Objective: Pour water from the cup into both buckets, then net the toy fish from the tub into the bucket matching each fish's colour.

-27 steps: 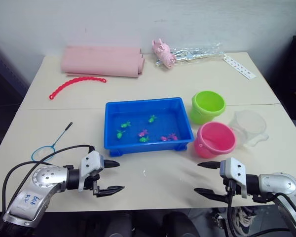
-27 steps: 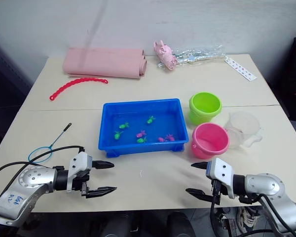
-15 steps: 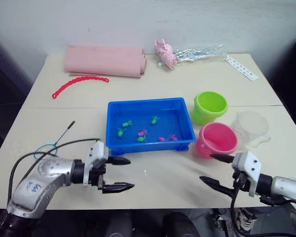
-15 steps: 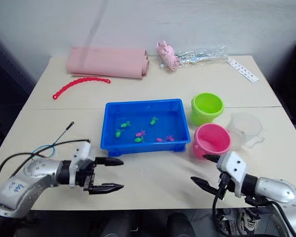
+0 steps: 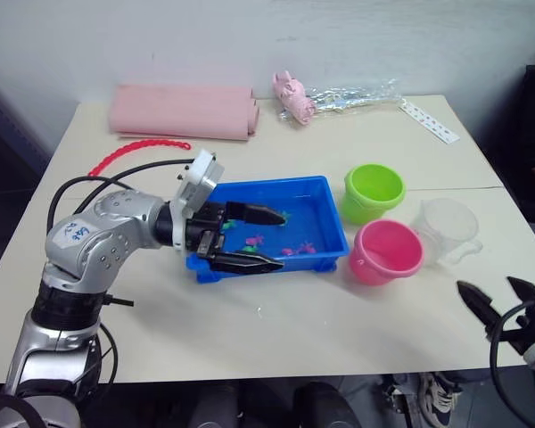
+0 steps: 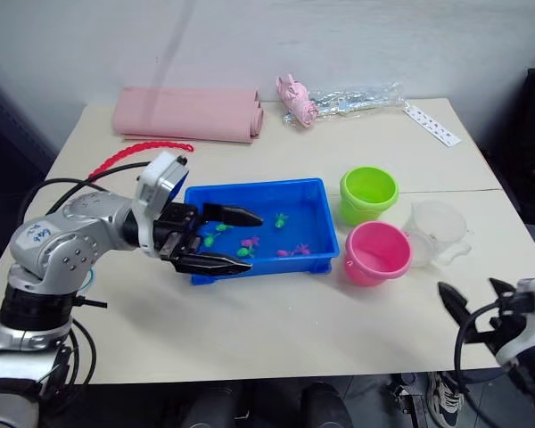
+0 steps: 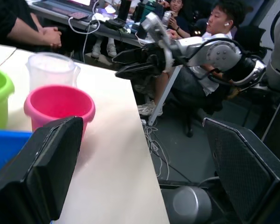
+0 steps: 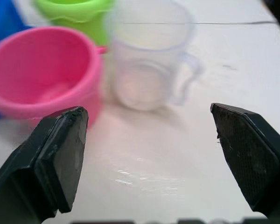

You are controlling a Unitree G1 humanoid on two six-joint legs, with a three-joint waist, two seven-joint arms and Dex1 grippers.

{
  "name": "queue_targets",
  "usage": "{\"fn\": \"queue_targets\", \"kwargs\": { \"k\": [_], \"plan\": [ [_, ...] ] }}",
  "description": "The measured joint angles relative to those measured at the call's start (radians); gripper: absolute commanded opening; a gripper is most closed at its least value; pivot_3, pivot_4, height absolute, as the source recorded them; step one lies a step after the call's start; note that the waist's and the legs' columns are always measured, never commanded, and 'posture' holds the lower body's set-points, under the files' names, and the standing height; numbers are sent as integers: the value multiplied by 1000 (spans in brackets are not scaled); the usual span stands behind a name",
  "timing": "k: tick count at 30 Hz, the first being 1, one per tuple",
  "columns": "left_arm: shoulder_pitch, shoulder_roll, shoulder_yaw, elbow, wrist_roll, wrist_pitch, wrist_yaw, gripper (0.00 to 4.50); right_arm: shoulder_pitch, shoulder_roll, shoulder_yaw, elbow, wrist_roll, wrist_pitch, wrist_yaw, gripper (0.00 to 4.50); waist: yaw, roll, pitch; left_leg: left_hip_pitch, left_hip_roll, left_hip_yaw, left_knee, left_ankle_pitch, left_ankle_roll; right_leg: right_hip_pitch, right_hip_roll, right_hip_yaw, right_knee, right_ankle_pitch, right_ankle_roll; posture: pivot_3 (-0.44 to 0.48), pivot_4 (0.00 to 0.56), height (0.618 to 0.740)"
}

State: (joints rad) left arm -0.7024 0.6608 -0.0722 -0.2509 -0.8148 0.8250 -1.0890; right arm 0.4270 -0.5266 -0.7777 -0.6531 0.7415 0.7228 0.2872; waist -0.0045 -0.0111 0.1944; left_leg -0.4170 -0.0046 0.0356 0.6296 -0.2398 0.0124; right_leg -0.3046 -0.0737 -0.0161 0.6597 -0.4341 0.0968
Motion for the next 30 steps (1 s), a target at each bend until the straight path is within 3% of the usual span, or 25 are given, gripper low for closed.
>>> {"fn": "queue_targets", "kwargs": {
  "k": [4,11,14,30],
  "plan": [
    [0,-49,-12,0,18,1,43,4500,-152,14,62,154,-91,-3,-116,4482,1,0,0,0,0,0,0,0,0,-1,0,0,1,0,0,0,150,740],
    [15,-60,-12,-25,39,0,92,4500,-336,11,172,380,-221,-60,-152,4482,1,1,-1,-1,0,0,0,0,0,-1,0,0,1,0,0,0,150,740],
    [31,-57,-12,-46,47,0,103,4500,-399,11,207,452,-258,-85,-153,3653,1,1,-1,-1,0,0,0,0,0,-1,0,0,1,0,0,0,150,740],
    [52,-13,17,-91,53,2,130,4500,-502,36,267,589,-366,-170,-171,3653,1,1,-1,-2,0,0,1,0,0,-1,0,0,1,0,0,0,150,740]
  ]
}}
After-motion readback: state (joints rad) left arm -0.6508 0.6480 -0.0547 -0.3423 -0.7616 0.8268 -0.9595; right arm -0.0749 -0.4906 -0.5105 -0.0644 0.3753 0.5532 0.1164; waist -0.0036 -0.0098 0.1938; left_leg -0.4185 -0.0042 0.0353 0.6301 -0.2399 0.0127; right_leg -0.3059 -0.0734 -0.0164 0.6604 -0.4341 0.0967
